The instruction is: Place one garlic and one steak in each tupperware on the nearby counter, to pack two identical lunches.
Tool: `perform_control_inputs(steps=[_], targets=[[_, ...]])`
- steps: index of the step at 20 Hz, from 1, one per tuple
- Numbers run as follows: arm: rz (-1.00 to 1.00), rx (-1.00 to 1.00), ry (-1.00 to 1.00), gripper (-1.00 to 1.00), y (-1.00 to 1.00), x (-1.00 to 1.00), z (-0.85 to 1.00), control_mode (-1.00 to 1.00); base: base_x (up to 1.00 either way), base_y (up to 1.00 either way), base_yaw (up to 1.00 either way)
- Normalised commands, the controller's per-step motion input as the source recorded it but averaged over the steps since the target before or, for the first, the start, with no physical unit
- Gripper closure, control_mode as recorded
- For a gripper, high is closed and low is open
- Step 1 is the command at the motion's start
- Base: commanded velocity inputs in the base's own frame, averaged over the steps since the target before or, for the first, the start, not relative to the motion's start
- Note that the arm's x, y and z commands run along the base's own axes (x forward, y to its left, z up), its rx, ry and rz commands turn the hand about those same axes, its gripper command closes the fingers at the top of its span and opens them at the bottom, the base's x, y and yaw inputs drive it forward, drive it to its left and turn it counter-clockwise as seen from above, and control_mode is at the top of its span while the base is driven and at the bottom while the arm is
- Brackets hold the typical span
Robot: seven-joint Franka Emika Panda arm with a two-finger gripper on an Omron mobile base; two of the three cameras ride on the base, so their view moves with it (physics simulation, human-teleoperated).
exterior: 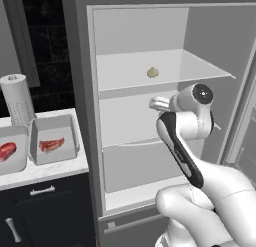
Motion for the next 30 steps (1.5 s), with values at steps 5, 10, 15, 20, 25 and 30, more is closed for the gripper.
perform_control_inputs(steps=[5, 10, 15, 20, 25, 30], targets=[[0.23, -0.2, 0.0, -1.0, -0.18, -0.74, 1.0, -1.0, 0.0, 0.0, 0.0], [0.27, -0.07, 0.07, -1.0, -0.05, -0.36, 1.0, -1.0, 0.0, 0.0, 0.0], [0.13, -0.02, 0.02, -1.0, 0.01, 0.89, 0.21, -1.0, 0.0, 0.0, 0.0], [-0.02, 0.07, -0.08, -1.0, 0.34, 0.99, -0.17, -1.0, 0.0, 0.0, 0.0], [-0.03, -0.03, -0.02, -1.0, 0.6, 0.97, -0.04, -1.0, 0.0, 0.0, 0.0], [-0.15, -0.12, -0.01, -1.0, -0.06, 0.71, -0.23, -1.0, 0.0, 0.0, 0.0]])
